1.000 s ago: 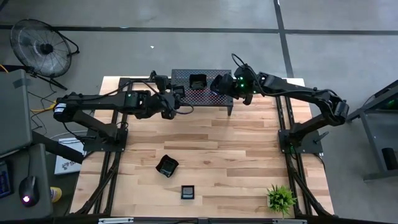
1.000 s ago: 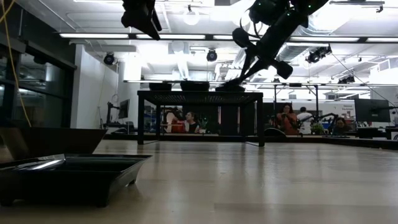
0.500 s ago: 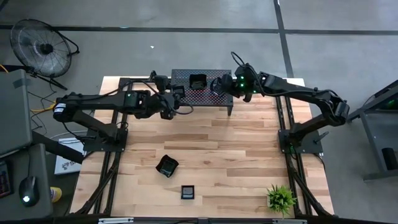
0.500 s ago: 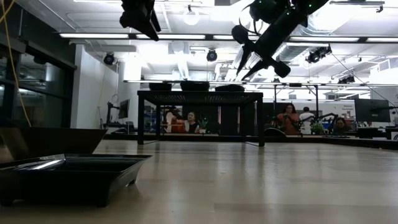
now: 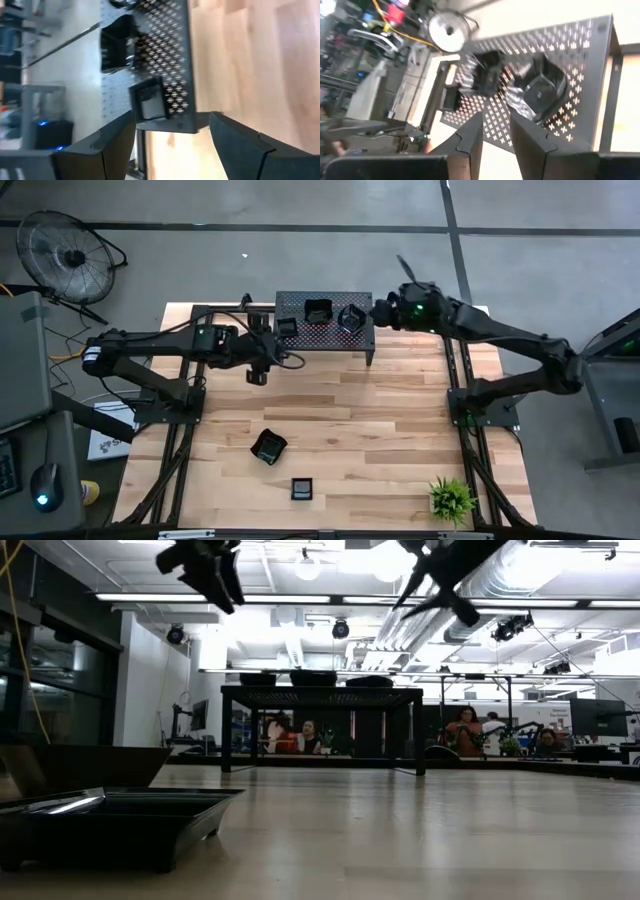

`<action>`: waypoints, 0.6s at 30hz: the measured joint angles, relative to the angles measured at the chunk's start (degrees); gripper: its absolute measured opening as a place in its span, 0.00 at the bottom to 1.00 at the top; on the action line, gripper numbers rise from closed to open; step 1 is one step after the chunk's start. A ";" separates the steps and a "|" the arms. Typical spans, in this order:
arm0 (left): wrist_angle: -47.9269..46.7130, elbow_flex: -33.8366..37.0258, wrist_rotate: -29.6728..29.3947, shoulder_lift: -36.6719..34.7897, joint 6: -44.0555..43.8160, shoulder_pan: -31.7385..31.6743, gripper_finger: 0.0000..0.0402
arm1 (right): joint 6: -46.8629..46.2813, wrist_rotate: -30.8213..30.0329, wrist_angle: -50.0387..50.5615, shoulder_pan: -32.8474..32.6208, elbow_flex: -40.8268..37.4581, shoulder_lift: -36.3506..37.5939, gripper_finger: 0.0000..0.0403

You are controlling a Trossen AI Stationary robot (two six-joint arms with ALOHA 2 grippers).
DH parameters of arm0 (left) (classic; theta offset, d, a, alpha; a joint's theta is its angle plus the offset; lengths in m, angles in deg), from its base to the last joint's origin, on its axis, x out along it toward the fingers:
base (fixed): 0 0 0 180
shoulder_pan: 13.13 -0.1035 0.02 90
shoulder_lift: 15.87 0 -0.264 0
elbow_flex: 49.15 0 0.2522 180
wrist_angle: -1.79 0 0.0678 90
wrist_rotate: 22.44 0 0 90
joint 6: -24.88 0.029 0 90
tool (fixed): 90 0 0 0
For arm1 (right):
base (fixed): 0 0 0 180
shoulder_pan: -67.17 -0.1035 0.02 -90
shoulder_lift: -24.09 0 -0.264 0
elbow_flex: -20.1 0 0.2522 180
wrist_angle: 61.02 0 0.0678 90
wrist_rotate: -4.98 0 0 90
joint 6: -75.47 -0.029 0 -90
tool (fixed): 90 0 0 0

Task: Pick & Place Mini shaped plates
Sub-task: Stack the distorted square plate on top of the distorted square plate on the shelf

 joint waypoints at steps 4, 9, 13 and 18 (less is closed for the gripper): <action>-2.29 0.00 4.88 -0.20 0.01 0.01 0.62 | 2.63 -5.41 0.76 -3.02 0.00 4.79 0.23; -3.57 1.73 11.43 -0.34 1.18 0.03 0.62 | 5.91 -11.58 4.48 -7.34 0.00 9.51 0.23; -3.90 5.07 20.93 -1.43 1.31 0.36 0.62 | 6.48 -14.50 8.93 -11.19 0.01 12.19 0.23; -5.71 10.18 29.73 -3.49 -2.24 4.64 0.62 | 8.12 -15.03 14.02 -15.36 0.00 13.71 0.23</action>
